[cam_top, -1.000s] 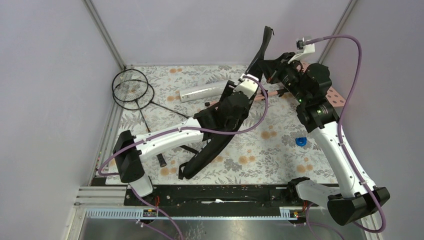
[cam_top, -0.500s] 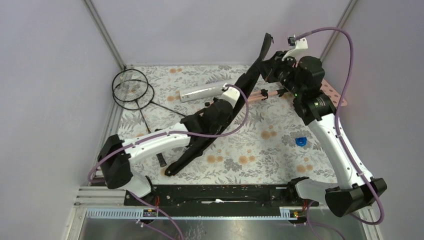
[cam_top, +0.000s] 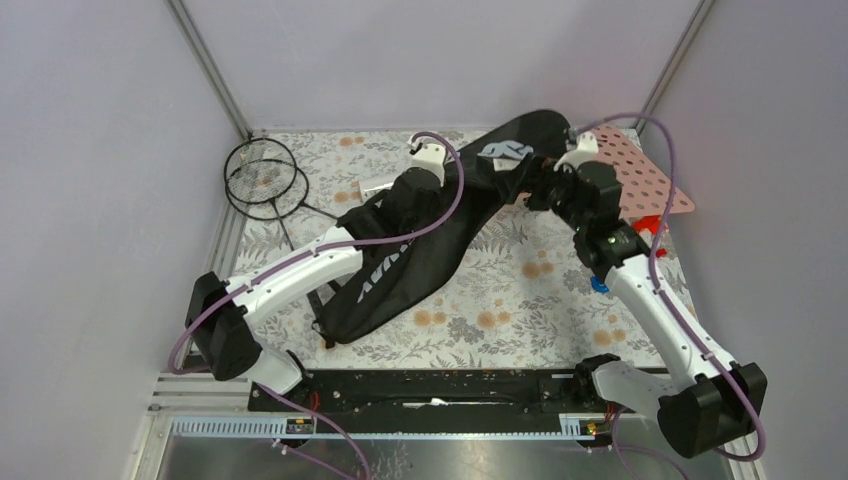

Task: Pack up the badminton gear
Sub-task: Open the racket bag at the center of the board.

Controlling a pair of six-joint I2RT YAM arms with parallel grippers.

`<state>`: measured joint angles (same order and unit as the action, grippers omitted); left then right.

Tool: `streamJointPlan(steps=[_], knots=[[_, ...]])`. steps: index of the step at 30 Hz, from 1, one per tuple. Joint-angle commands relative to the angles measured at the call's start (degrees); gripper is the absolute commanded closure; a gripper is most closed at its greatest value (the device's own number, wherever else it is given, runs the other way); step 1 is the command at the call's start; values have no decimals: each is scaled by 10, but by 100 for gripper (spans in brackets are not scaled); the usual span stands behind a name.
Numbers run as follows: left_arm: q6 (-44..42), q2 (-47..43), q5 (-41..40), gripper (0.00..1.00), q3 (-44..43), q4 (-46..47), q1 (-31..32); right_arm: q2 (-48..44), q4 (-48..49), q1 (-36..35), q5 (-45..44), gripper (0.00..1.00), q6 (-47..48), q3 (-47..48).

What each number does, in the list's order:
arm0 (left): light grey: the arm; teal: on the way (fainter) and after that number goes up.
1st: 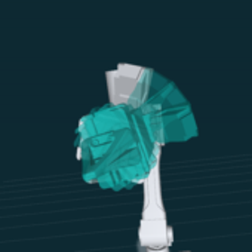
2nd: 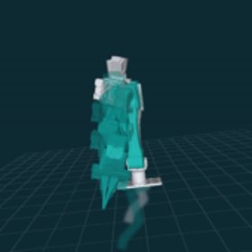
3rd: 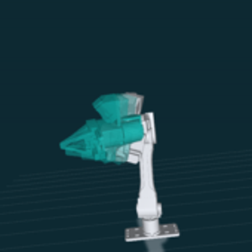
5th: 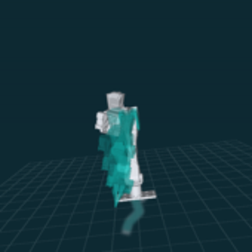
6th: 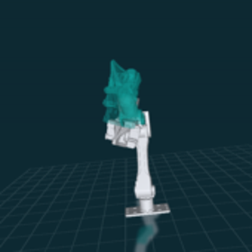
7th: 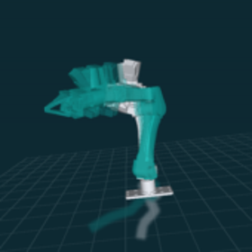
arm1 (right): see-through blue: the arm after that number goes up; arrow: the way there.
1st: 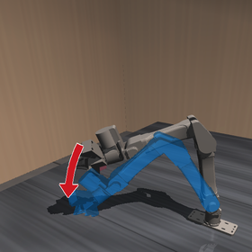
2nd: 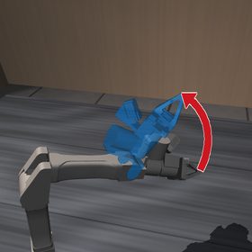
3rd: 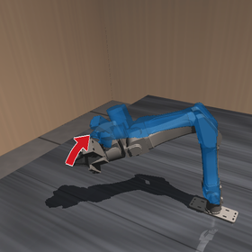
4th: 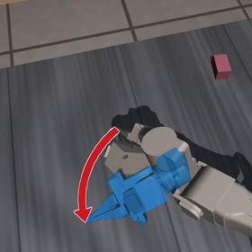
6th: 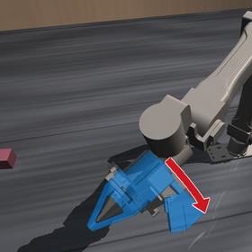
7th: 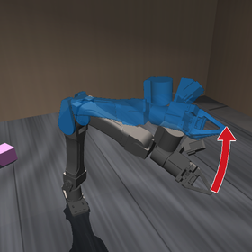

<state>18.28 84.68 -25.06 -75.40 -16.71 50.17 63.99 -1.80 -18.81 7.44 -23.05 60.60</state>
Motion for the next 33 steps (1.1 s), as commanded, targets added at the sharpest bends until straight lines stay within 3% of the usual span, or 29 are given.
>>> streamJointPlan(steps=[1, 5, 13, 17, 21, 27, 33], knots=[[50, 20, 54, 100, -44, 21, -13, -25, 105, -11, 52, 0, -72, -102], [62, 42, 58, 100, -70, 1, -28, -60, 175, -12, 38, 0, -79, -181], [77, 40, 86, 100, -83, -16, -79, -225, 182, -11, -91, 0, -25, -261], [113, 15, 96, 100, -84, -22, -116, -258, 220, -12, -60, 0, -20, -286], [146, -4, 116, 100, -94, -46, -137, -202, 222, -11, 18, 0, -61, -271], [177, -24, 159, 100, -77, -43, -138, -41, 321, -23, 200, 0, -110, -205], [194, -37, 151, 100, -49, -43, -138, 42, 274, -73, 164, 0, -33, -130]])
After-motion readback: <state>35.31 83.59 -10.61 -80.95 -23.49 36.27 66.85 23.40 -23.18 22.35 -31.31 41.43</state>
